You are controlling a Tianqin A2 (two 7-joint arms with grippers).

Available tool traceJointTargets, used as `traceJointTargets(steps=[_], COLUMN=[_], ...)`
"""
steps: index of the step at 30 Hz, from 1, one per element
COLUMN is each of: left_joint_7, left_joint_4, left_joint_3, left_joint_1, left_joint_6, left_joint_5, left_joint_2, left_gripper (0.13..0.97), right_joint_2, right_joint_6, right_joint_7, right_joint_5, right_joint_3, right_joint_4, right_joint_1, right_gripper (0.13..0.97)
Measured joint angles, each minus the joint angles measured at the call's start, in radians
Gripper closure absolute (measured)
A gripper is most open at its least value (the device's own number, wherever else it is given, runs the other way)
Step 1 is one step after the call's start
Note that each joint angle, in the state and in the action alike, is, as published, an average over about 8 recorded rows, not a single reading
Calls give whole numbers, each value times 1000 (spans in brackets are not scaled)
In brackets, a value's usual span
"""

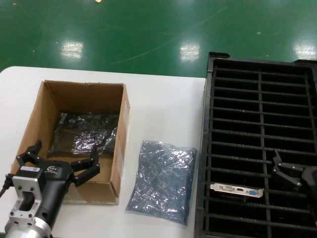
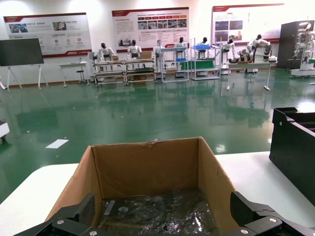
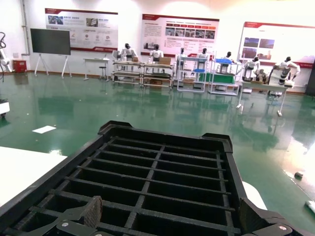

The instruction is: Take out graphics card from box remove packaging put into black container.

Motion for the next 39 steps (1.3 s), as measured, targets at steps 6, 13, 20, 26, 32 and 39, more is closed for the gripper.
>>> traceJointTargets(steps=[6, 13, 20, 26, 32, 39], left_joint_7=[0, 0, 0, 0, 0, 0], left_joint_4=[0, 0, 0, 0, 0, 0], left_joint_3=[0, 0, 0, 0, 0, 0], left_joint_1=[0, 0, 0, 0, 0, 0], left_joint_6=[0, 0, 0, 0, 0, 0], left_joint_5=[0, 0, 0, 0, 0, 0], left_joint_2=[0, 0, 0, 0, 0, 0], left_gripper=[132, 132, 132, 132, 132, 132], right_joint_2=[0, 0, 0, 0, 0, 0], right_joint_6=[0, 0, 0, 0, 0, 0], right_joint_7=[0, 0, 0, 0, 0, 0], right_joint_5=[0, 0, 0, 0, 0, 0], right_joint_3=[0, 0, 0, 0, 0, 0], right_joint_4=[0, 0, 0, 0, 0, 0], right_joint_1=[0, 0, 0, 0, 0, 0], right_gripper=[129, 129, 129, 129, 129, 129])
